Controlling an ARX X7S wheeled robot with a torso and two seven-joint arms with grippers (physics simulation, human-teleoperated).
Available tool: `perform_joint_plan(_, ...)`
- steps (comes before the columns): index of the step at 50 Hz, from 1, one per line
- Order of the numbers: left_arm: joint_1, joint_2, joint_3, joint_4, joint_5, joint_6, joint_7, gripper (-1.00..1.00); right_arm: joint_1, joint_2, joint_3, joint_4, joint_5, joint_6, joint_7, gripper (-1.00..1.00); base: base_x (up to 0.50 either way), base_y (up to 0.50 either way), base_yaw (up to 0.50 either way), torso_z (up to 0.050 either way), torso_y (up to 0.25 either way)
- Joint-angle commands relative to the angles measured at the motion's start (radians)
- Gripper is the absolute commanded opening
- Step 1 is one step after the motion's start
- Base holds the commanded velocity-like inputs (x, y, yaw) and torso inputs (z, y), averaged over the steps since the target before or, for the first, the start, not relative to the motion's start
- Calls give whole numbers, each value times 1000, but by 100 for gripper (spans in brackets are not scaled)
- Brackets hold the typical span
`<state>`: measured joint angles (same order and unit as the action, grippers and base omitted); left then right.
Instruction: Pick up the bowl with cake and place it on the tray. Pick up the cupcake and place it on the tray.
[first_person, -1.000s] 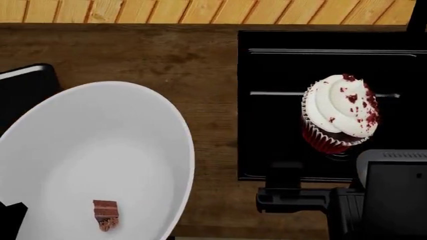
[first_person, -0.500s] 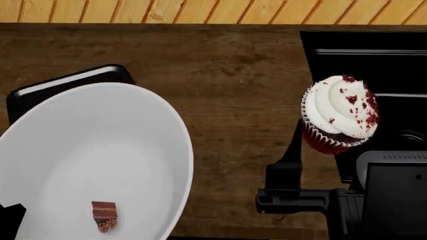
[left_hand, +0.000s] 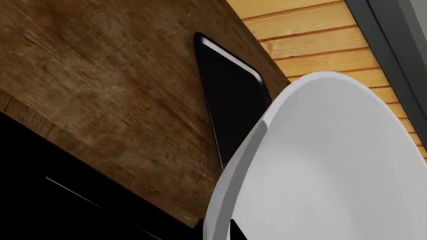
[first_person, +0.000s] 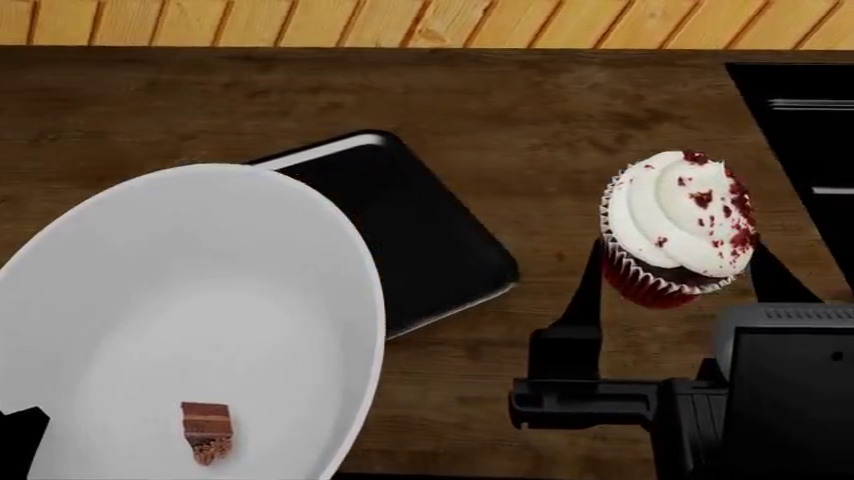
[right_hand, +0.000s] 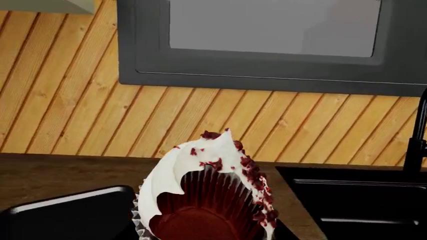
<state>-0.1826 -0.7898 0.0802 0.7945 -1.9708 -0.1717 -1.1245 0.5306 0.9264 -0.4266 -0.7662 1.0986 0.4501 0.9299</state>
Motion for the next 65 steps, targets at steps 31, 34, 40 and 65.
perform_joint_plan(31,-35,-7,-4,-6,-7,7,-26,-100,9,-1,10,-14,-27,15,-20,-100,-1,387,0,0,1)
perform_joint_plan(34,-40,-13,-7,-6,-8,5,-27,-100,12,1,12,-19,-28,14,-21,-100,0,0,0,0,3)
perform_joint_plan(40,-51,-13,-4,-7,-8,2,-28,-100,15,1,19,-18,-13,10,-21,-100,30,0,0,0,0)
perform_joint_plan(65,-131,-15,28,-18,-25,-20,-45,-100,15,8,17,-29,-13,18,-14,-100,467,2,0,0,2)
